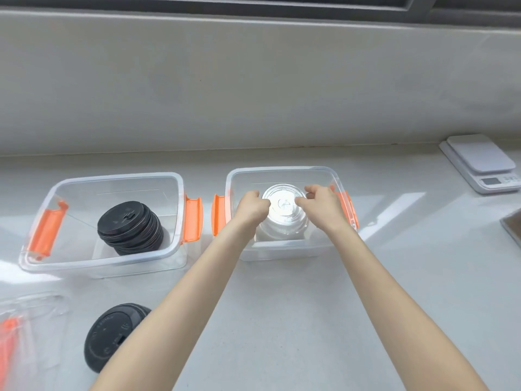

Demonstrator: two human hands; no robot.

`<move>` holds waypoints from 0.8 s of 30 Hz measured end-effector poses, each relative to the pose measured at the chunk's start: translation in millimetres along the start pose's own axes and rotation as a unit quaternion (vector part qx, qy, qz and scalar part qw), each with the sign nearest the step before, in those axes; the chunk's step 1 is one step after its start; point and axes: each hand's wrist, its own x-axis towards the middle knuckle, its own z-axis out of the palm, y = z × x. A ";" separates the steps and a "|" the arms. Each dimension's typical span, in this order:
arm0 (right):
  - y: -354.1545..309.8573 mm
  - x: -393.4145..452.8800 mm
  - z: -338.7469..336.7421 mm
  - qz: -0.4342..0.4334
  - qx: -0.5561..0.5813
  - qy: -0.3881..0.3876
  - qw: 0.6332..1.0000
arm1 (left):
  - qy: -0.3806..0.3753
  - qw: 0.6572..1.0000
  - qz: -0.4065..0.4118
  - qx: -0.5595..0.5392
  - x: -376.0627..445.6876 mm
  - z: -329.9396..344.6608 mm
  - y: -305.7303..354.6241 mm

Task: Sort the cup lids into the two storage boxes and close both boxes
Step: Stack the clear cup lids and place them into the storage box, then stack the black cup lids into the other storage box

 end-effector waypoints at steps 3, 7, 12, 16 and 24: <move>0.2 -2.3 -4.5 0.028 -0.020 -0.031 0.999 | -0.004 1.000 0.022 0.006 -10.1 -6.6 3.8; -6.1 -12.4 -7.9 0.027 -0.016 -0.042 0.999 | -0.023 0.998 0.061 -0.004 -35.8 -20.8 6.8; -29.8 -45.3 -1.6 -0.121 0.027 0.067 0.990 | -0.029 0.985 0.141 -0.091 -89.4 -54.3 -0.1; -54.4 -98.7 23.3 -0.250 0.092 0.067 0.962 | -0.017 0.978 0.173 -0.115 -133.1 -92.2 -32.0; -50.9 -160.8 115.8 -0.202 0.149 -0.152 0.956 | 0.149 0.980 0.095 -0.088 -165.0 -165.8 -150.3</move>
